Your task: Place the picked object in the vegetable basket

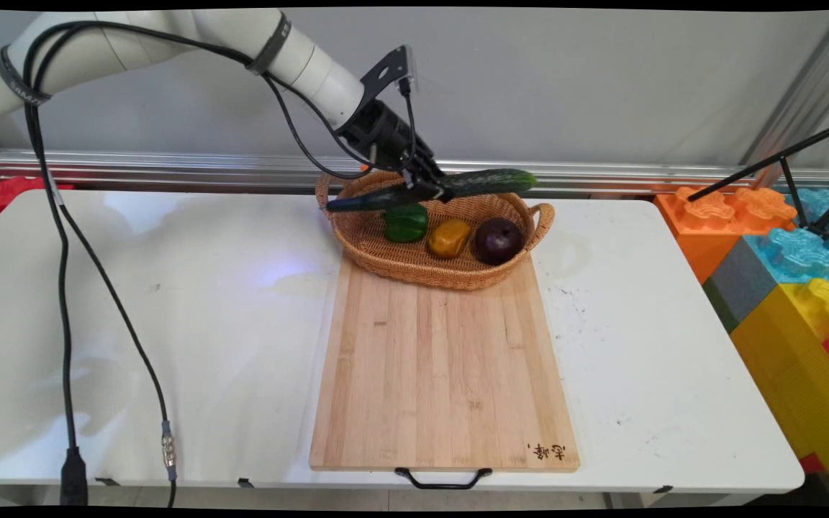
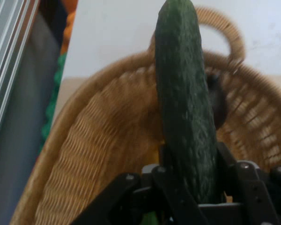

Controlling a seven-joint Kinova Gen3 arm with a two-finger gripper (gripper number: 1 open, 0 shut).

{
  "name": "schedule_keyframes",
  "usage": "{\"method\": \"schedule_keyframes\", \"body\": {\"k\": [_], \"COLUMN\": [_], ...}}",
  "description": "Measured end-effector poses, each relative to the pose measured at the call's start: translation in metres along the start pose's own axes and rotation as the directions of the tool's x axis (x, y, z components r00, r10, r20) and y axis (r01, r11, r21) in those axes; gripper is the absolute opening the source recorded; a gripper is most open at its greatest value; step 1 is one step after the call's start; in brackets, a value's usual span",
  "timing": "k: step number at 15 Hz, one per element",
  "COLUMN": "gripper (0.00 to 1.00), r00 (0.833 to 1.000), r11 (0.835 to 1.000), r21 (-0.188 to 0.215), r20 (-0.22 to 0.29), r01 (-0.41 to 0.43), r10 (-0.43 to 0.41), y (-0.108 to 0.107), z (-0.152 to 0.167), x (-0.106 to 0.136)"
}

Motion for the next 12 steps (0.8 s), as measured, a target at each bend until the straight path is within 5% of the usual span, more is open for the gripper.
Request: {"method": "schedule_keyframes", "body": {"k": [5,6,12], "gripper": [0.0,1.0,1.0], "r00": [0.998,0.998,0.996], "r11": [0.999,0.999,0.996], "r21": [0.023,0.024,0.027], "r20": [0.037,0.038,0.014], "r01": [0.042,0.048,0.083], "r10": [-0.043,-0.049,-0.084], "y": [-0.013,-0.015,-0.019], "z": [0.011,0.015,0.025], "x": [-0.018,-0.02,-0.02]}}
